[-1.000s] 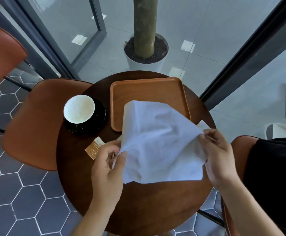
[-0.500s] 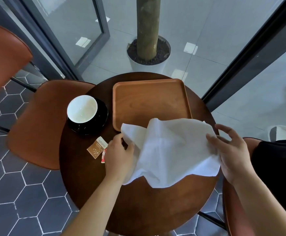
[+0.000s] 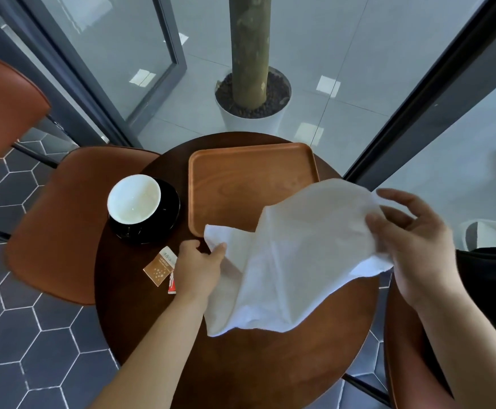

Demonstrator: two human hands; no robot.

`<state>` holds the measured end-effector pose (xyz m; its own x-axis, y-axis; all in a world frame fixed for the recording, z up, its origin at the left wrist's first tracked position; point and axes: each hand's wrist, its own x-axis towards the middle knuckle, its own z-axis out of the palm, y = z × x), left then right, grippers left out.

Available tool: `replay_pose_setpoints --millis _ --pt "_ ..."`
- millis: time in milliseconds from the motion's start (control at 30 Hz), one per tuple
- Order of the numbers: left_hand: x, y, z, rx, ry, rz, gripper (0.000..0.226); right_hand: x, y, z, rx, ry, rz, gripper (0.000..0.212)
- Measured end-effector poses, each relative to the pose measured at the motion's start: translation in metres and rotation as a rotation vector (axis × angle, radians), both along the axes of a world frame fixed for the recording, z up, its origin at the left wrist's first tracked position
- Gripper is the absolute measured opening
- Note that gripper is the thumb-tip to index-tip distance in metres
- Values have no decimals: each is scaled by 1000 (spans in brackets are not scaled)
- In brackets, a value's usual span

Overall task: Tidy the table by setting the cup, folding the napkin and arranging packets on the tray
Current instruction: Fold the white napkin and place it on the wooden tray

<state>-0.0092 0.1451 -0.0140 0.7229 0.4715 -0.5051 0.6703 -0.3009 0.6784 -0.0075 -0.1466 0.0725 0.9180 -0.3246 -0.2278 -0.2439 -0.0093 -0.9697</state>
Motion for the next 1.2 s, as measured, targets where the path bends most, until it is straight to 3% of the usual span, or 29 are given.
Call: replay_pose_setpoints --millis 100,267,433,500,600,733,800,1067,1200 --pt "1 -8 -7 -39 69 -14 41 4 3 -16 -53 79 9 35" --pt "-2 -5 0 -187 -47 84 5 2 4 -17 -88 116 5 33" --pt "4 17 38 -58 -373 148 11 10 -7 12 88 20 -16 31" --pt "24 24 45 78 -429 91 16 30 -5 10 -53 -9 -99 33" --pt "58 23 41 180 -337 -18 33 73 -1 -14 -379 56 -48 38" --pt "47 20 28 197 -185 -90 59 79 -7 -57 -448 242 140 54" --pt "21 21 22 260 -211 -133 59 59 -18 -72 -515 255 126 51" --pt "-57 16 16 207 -129 -79 45 -15 -23 -90 -751 411 189 24" --pt "-70 13 10 177 11 -48 52 -30 -17 -91 -787 538 271 51"
